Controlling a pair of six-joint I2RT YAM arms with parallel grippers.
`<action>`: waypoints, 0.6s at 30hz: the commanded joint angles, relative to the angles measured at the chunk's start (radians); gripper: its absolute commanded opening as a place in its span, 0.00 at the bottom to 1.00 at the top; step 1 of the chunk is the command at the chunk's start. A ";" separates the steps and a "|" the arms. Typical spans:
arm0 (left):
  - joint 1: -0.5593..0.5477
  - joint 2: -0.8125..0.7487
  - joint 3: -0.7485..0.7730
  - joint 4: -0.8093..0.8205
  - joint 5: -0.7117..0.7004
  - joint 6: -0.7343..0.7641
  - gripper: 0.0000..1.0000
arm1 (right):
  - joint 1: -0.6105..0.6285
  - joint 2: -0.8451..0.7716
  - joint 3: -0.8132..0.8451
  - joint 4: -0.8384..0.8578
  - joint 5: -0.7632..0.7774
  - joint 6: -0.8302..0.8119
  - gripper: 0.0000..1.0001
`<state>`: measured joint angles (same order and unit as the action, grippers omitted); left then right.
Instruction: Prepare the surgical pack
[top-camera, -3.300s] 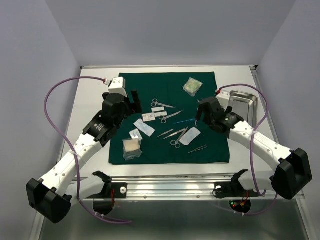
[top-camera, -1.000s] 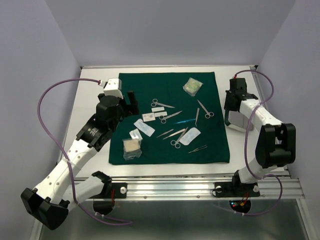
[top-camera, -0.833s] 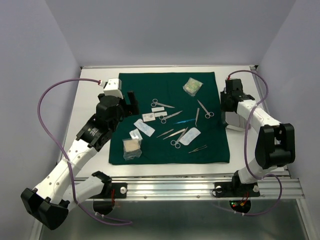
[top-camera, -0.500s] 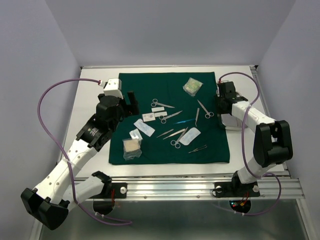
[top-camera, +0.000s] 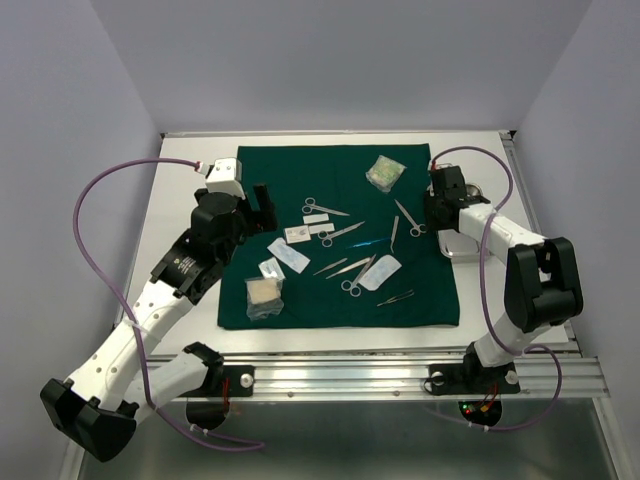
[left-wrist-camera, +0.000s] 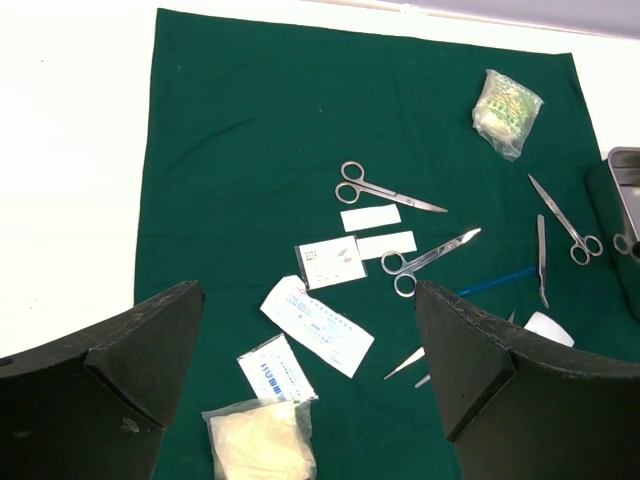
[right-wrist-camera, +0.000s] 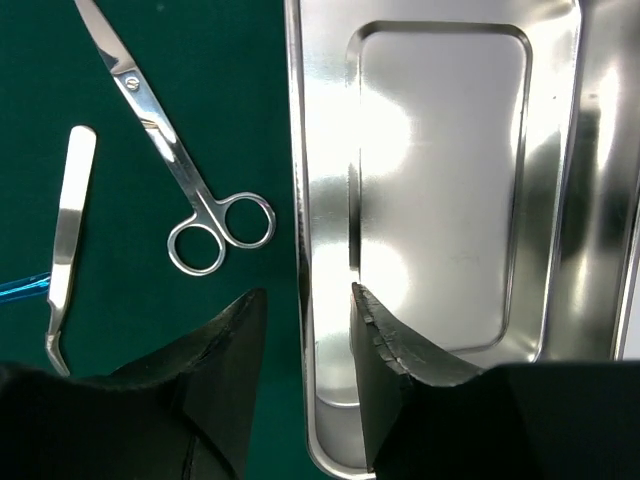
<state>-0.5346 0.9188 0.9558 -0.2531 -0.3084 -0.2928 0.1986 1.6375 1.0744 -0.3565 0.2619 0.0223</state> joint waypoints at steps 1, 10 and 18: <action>0.005 -0.031 -0.015 0.015 -0.021 0.009 0.99 | 0.021 -0.051 0.050 0.034 -0.007 0.002 0.46; 0.005 -0.028 -0.017 0.017 -0.023 0.004 0.99 | 0.111 0.056 0.234 -0.018 0.001 -0.009 0.96; 0.005 -0.031 -0.003 -0.002 -0.040 0.009 0.99 | 0.122 0.231 0.364 -0.029 -0.053 -0.059 0.54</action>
<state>-0.5346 0.9138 0.9409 -0.2646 -0.3210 -0.2928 0.3225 1.8149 1.3804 -0.3710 0.2359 -0.0040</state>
